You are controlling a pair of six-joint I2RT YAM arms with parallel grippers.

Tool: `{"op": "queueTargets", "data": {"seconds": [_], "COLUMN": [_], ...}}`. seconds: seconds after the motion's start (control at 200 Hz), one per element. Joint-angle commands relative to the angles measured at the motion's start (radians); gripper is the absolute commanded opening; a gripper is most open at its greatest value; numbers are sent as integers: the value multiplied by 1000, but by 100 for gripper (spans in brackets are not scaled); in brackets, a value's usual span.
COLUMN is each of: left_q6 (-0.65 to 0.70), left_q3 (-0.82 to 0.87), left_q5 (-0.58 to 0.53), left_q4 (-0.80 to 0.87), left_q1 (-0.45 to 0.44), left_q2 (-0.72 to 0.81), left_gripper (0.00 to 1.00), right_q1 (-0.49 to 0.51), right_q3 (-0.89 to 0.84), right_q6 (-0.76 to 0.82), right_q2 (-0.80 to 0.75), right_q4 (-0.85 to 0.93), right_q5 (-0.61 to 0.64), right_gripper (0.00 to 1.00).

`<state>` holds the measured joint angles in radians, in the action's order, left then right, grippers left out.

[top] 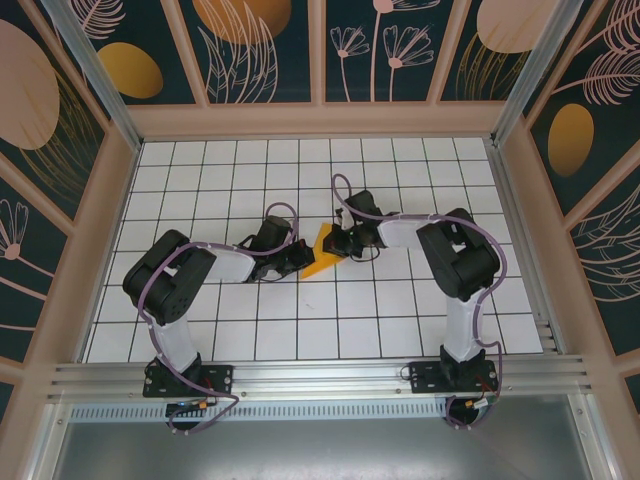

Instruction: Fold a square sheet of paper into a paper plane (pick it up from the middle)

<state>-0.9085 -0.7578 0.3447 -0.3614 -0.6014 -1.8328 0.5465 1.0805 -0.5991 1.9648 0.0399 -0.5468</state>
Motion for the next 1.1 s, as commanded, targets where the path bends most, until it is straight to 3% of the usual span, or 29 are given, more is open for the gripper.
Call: {"op": "queueTargets", "data": {"seconds": [0.0, 0.676, 1.096], "left_q6": [47, 91, 92], "left_q3": [34, 30, 25], "left_q5": [-67, -58, -53], "left_q4": [191, 230, 222], "left_q1": [3, 2, 3], "left_q2": [-75, -74, -73], "left_gripper": [0, 0, 0], "right_q1": [-39, -167, -214], "right_q3": [11, 94, 175], "right_q6": [38, 51, 31], "right_q2": [34, 78, 73], "right_q4": [-8, 13, 68], "right_q5": [17, 63, 234], "right_gripper": [2, 2, 2]}}
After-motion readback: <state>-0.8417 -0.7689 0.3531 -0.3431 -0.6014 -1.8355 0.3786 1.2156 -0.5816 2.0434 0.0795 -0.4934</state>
